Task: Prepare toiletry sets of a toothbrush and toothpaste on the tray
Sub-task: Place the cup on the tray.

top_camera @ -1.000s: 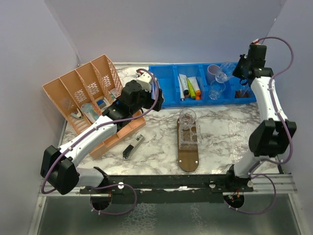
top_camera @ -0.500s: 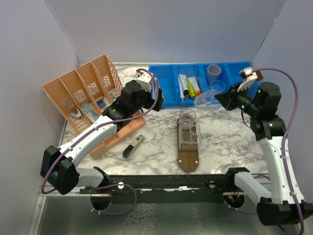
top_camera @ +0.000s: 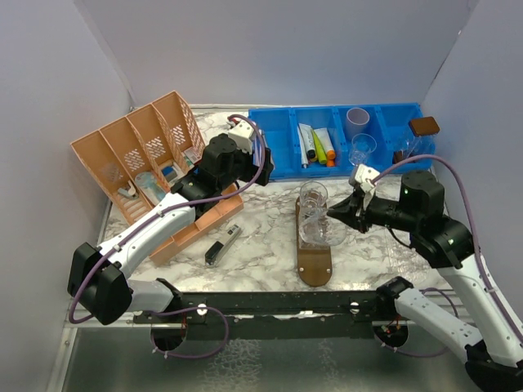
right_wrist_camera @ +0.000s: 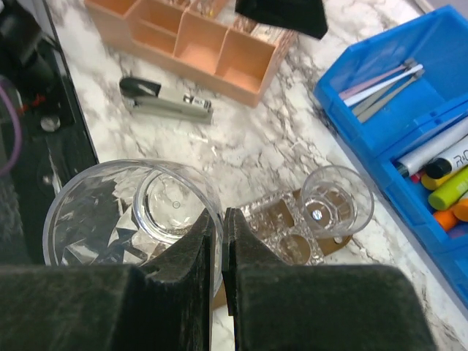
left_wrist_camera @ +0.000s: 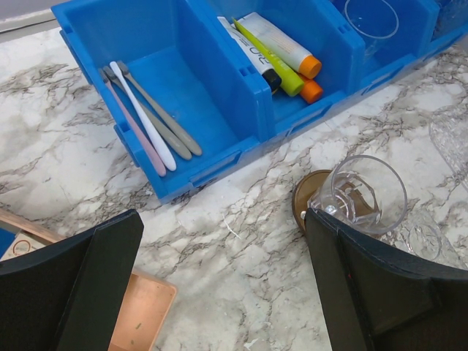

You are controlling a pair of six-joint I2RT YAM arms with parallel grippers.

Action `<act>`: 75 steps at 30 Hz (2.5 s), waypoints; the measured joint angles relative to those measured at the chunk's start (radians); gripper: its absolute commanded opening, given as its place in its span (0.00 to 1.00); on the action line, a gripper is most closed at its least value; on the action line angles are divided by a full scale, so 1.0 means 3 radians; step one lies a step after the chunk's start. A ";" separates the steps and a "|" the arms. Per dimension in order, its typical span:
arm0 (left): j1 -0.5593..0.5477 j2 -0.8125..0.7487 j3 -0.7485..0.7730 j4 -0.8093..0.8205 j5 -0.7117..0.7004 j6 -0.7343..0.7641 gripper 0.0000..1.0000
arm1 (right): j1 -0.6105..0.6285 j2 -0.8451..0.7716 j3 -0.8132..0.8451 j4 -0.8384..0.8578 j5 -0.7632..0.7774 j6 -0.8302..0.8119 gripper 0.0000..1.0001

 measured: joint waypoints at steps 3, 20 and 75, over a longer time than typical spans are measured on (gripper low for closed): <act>0.0000 0.0000 0.0000 0.0000 0.0000 0.0000 0.97 | 0.0078 -0.0014 -0.0022 -0.0207 0.0037 -0.0276 0.01; 0.0000 0.0000 0.0000 -0.0001 0.0001 0.0000 0.97 | 0.0679 0.0539 -0.0352 -0.0968 0.0175 -0.2038 0.01; 0.0011 0.0000 0.0000 -0.0001 0.0003 -0.0009 0.97 | 0.0758 0.1209 -0.0669 -0.0352 0.0284 -0.2210 0.15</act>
